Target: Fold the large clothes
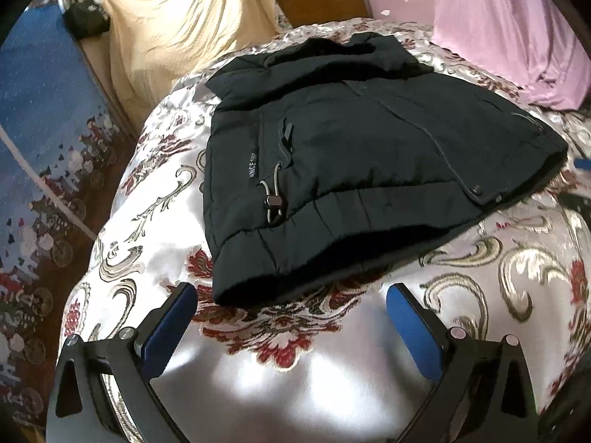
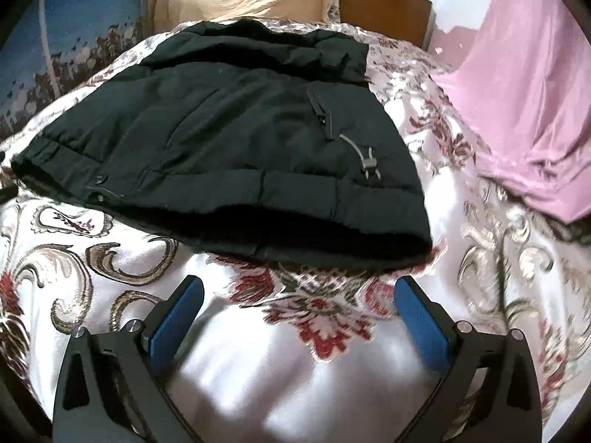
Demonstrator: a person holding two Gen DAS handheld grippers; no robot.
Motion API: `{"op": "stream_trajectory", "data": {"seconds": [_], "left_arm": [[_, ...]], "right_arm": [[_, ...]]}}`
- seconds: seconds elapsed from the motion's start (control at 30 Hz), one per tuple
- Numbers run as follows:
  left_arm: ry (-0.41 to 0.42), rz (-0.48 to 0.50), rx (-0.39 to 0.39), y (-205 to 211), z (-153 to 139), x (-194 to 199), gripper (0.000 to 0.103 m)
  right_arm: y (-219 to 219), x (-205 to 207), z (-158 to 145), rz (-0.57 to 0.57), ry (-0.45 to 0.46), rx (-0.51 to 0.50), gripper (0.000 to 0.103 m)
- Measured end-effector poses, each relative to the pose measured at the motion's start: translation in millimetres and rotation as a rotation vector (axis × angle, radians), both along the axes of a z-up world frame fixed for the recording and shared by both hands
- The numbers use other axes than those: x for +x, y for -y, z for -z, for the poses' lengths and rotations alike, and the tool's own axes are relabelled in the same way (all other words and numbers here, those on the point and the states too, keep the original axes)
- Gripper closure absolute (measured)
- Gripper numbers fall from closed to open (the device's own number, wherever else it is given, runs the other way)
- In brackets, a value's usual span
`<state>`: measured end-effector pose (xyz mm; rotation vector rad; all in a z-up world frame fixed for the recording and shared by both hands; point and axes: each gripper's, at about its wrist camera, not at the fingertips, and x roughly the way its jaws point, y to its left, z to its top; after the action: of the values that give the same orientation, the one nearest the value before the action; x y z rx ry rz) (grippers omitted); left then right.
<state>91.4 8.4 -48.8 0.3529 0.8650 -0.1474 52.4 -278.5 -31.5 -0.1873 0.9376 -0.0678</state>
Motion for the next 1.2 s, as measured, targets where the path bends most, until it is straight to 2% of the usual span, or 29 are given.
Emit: {"op": "stream_trajectory", "data": {"seconds": [0.17, 0.33, 0.67, 0.77, 1.07, 1.2], "left_arm": [[0.033, 0.014, 0.045, -1, 2, -7, 0.000], [0.048, 0.064, 0.089, 3, 3, -9, 0.000], [0.002, 0.123, 0.129, 12, 6, 11, 0.000], [-0.010, 0.124, 0.116, 9, 8, 12, 0.000], [-0.060, 0.091, 0.093, 2, 11, 27, 0.000], [-0.050, 0.097, 0.164, 4, 11, 34, 0.000]], "right_arm": [[-7, 7, -8, -0.040, 0.015, -0.116, 0.002], [-8, 11, -11, -0.050, 0.017, -0.186, 0.002], [-24, 30, -5, -0.175, -0.038, -0.331, 0.002], [-36, 35, -2, -0.256, -0.065, -0.384, 0.002], [-40, 56, 5, -0.339, -0.131, -0.414, 0.002], [-41, 58, 5, -0.376, -0.189, -0.399, 0.002]]}}
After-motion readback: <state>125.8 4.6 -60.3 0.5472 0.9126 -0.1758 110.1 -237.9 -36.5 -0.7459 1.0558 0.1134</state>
